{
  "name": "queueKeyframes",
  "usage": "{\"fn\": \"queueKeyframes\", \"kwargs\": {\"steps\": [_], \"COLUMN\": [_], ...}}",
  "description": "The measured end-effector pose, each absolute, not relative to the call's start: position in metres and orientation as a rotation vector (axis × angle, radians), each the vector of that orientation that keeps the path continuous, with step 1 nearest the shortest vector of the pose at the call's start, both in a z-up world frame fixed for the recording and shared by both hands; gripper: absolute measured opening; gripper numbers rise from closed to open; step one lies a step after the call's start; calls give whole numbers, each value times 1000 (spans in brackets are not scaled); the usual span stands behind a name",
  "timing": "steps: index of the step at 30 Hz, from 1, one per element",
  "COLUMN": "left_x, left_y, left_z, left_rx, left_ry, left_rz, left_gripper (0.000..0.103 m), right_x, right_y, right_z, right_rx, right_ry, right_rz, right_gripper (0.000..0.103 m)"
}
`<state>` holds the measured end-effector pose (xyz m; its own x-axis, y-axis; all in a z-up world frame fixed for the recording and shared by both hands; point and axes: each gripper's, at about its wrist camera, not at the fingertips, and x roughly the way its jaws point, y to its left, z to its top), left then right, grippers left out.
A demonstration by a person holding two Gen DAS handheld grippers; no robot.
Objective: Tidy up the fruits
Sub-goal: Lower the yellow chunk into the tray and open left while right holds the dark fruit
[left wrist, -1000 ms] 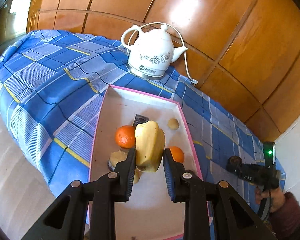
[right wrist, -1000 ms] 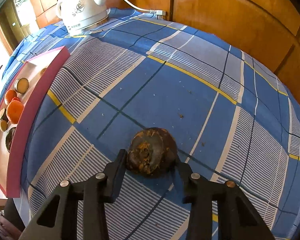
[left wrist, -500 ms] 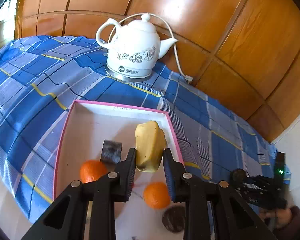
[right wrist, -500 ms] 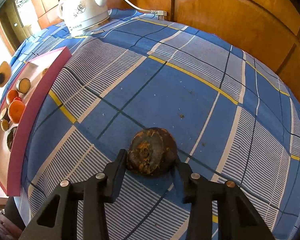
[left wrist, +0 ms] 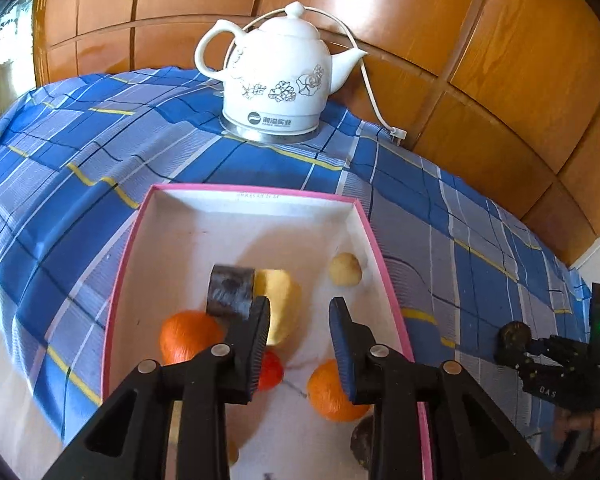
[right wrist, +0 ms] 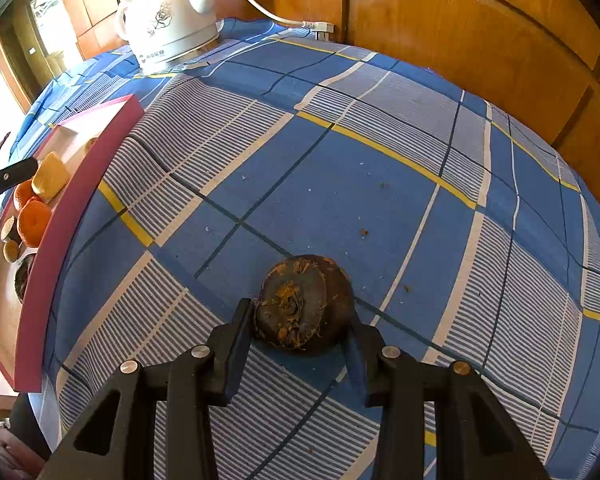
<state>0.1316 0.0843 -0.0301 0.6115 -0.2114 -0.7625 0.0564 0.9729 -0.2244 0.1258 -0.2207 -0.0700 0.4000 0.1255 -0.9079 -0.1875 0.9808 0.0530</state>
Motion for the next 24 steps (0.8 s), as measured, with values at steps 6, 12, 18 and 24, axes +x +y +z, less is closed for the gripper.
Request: {"fn": "queueKeyframes", "kwargs": {"steps": [6,12,18,24], "left_x": [103,85,71,64], "left_y": [80,81,80,79], "left_z": [-24,-21,-19,-18], "left_rx": [-146,-148,-137,-141], "left_ry": [870,866,856,854], "left_rz": [-131,-117,-117,-125], "left_gripper": [31,32,32,33], "right_x": [126,126,125,124], "right_y": [-220,-221,-221,-221], "right_z": [-70,-70,-70,-70], "right_rx": [-60,-56,-58,-57], "right_ry": [1142,1142,1135,1132], "right_rz": [198,195,188,187], "right_gripper": [42,42,42,42]}}
